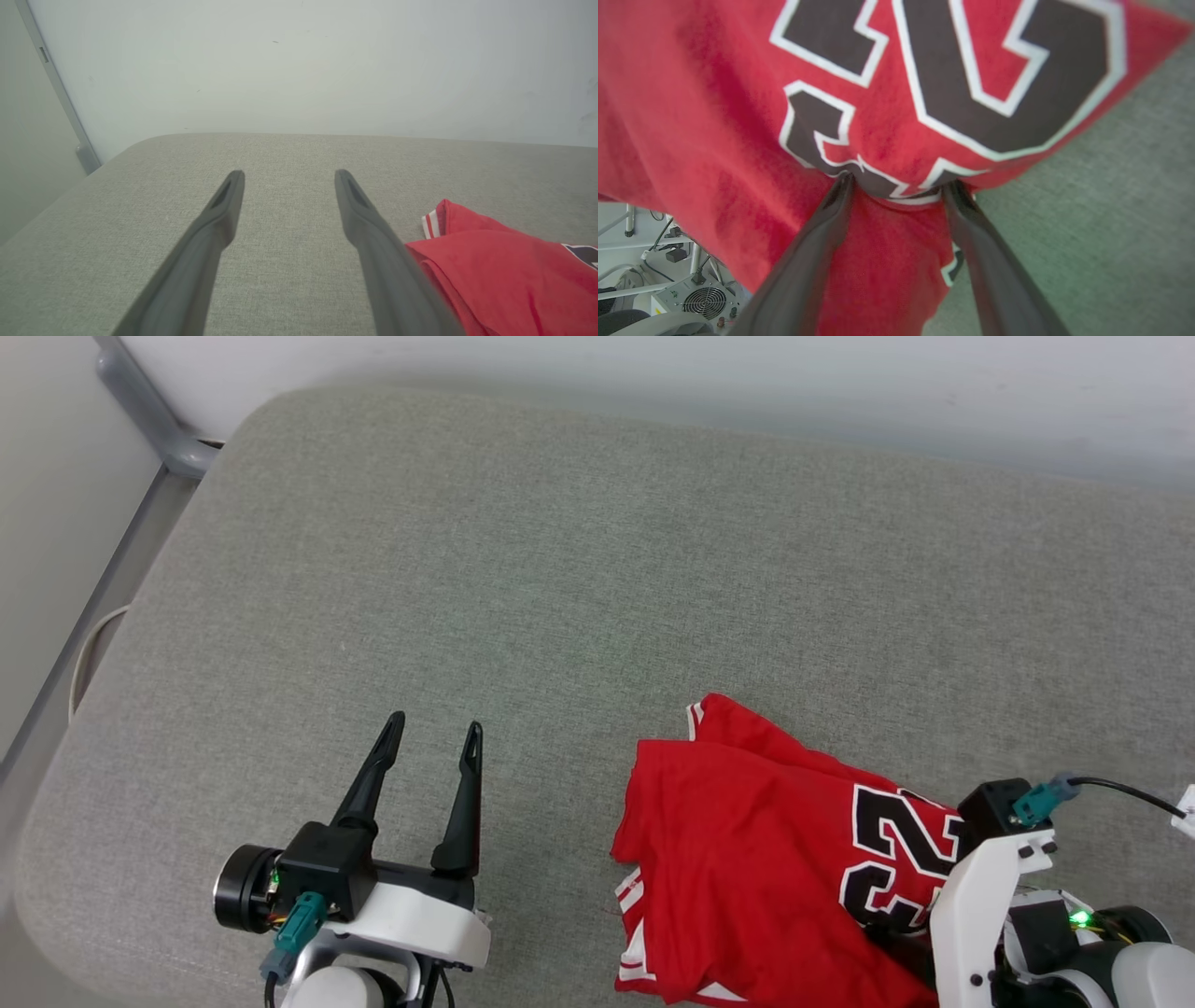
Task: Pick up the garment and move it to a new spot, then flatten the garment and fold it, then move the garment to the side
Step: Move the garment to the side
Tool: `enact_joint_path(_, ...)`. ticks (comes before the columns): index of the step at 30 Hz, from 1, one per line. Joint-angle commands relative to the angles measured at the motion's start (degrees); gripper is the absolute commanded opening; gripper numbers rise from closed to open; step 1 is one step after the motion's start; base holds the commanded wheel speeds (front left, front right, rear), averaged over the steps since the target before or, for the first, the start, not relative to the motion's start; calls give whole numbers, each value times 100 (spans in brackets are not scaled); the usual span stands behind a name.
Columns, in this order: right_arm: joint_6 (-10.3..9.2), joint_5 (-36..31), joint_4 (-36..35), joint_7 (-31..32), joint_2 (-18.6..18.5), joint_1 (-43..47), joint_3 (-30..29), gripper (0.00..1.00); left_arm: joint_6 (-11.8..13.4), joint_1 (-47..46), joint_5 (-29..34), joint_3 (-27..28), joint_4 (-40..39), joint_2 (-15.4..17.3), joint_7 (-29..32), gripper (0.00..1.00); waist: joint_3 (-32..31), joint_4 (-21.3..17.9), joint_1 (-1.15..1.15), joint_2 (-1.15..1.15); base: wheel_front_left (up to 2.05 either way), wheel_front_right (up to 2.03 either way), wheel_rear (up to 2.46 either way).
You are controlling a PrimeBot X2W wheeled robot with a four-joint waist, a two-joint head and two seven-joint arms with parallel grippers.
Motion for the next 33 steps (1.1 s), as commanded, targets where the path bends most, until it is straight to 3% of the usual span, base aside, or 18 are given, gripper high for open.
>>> enact_joint_path(1,-3,-19,255,-46,8,52,238,19,32,-71,-25,-22,0,-14,-12,100,4,18,0,0,0,0,0)
enact_joint_path(2,-3,-21,280,-122,-27,51,300,0,35,-77,-21,-25,11,-14,-12,100,-4,18,0,0,0,0,0)
enact_joint_path(10,-8,-63,82,-900,-662,-337,693,0,14,51,-1,17,44,-14,-12,100,-190,-236,0,0,0,0,0)
enact_joint_path(16,-6,-54,-359,-1373,-1849,-723,1718,0,-83,73,-67,-63,208,-14,-12,100,-293,-623,0,0,0,0,0)
enact_joint_path(22,-7,-62,-598,-1731,-3126,-1155,2330,0,-151,-4,-11,-305,198,-12,-12,100,-184,-1117,0,0,0,0,0)
enact_joint_path(28,-8,-158,-338,-2185,-4359,-1664,2677,0,-203,-273,63,-735,138,-9,-12,100,223,-1600,0,0,0,0,0)
enact_joint_path(29,-8,-158,-338,-2185,-4359,-1664,2677,0,-203,-273,63,-735,138,-9,-12,100,223,-1600,0,0,0,0,0)
enact_joint_path(33,-7,-239,257,-2681,-4961,-1963,2801,0,-236,-607,-20,-1082,54,-6,-12,100,650,-1885,0,0,0,0,0)
